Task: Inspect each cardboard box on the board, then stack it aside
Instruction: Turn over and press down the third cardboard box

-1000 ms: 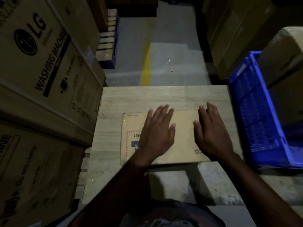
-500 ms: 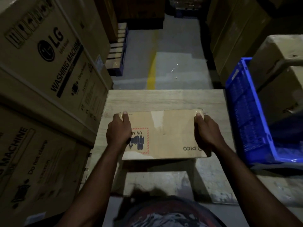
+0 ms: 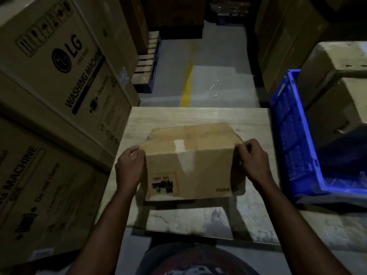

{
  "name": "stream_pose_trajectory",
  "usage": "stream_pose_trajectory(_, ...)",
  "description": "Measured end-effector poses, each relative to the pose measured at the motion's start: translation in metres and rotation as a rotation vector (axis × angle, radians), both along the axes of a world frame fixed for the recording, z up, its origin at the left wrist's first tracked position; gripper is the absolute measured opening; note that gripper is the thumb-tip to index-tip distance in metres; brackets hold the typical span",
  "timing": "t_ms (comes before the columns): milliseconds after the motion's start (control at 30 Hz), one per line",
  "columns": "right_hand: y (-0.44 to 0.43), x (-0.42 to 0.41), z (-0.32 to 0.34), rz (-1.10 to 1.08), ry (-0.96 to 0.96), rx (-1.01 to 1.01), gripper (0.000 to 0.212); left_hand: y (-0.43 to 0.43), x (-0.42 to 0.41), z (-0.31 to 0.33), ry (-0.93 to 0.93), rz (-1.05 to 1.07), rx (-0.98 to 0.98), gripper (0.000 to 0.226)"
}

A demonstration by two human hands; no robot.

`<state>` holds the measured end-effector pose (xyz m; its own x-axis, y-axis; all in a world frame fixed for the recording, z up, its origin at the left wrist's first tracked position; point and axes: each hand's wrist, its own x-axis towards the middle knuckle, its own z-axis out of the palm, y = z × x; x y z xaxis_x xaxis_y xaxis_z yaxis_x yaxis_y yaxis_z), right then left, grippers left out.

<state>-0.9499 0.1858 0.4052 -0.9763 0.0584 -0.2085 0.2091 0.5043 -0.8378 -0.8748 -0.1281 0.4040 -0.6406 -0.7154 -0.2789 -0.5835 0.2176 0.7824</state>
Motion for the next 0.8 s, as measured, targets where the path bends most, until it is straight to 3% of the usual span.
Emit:
stream_pose_trajectory(67, 0.007, 0.015, -0.006, 0.006, 0.000, -0.016, 0.028, 0.005, 0.014, -0.004, -0.041, -0.079, 0.026, 0.058)
stream_pose_trajectory(167, 0.009, 0.037, -0.015, 0.062, -0.003, -0.008, 0.046, 0.015, 0.033, -0.018, -0.069, -0.188, 0.045, 0.036)
stream_pose_trajectory(667, -0.016, 0.080, -0.074, 0.173, 0.011, 0.111, 0.072, -0.016, 0.056, -0.069, -0.041, -0.329, -0.070, 0.050)
stream_pose_trajectory(800, -0.032, 0.082, -0.080, 0.152, 0.067, 0.296, 0.062, -0.007, 0.055, -0.072, -0.052, -0.379, -0.141, 0.061)
